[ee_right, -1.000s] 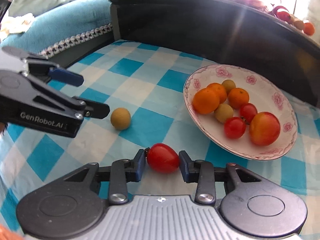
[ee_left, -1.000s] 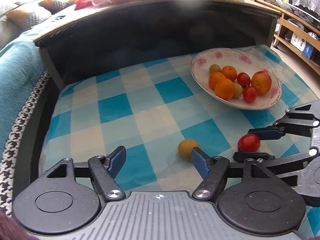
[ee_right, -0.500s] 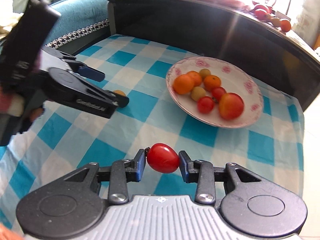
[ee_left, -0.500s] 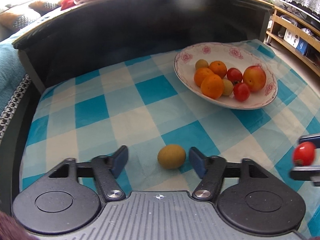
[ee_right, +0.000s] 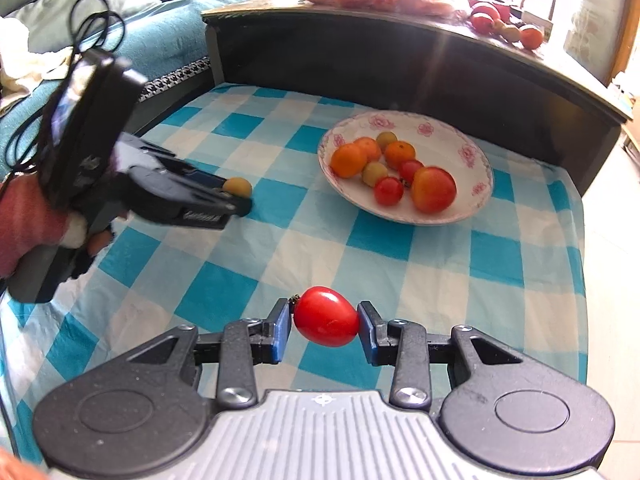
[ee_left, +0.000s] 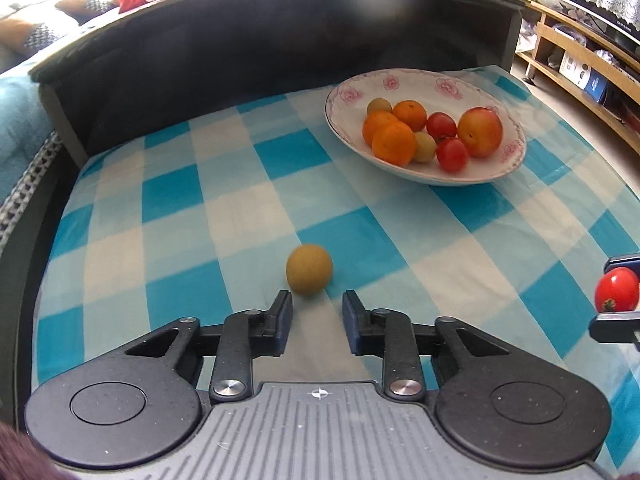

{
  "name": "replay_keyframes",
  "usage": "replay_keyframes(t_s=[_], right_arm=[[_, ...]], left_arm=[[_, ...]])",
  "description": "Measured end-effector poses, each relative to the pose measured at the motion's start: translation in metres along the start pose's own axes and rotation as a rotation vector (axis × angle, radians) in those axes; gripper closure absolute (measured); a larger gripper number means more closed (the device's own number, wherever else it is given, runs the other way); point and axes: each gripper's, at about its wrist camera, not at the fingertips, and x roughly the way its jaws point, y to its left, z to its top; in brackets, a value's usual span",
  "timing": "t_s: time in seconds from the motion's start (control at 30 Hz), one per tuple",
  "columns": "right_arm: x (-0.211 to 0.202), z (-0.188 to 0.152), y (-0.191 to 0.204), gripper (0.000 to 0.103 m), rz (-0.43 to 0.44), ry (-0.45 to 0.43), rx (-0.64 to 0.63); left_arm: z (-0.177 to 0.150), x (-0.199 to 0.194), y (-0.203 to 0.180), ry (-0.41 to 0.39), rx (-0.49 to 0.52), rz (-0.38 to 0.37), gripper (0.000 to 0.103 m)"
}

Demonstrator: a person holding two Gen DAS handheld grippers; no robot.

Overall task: Organize fruits
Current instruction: 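Close the right tool on the cherry tomato while the left tool grasps the tan fruit, then carry the tan fruit in the left tool and tomato in the right tool toward the bowl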

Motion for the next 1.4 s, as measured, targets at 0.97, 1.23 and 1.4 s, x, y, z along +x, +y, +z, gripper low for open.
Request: replay_keyframes(t_s=[0.97,1.23,1.4], right_arm=[[0.006,-0.029,-0.023,0.065,0.037,0.028,0.080],[0.001,-0.017,-0.005,0.065,-0.010,0.006,0.030],[0.008,-0.017,0.001,0.065,-0.046,0.030,0.014]], left_arm=[[0.007,0.007,-0.016,-0.047,0.012,0.037,0.070],[-0.013,-0.010,-0.021,-0.023,0.027,0.027,0.070],[-0.019,-0.014,-0.028,-0.013,0.040,0.018,0.070]])
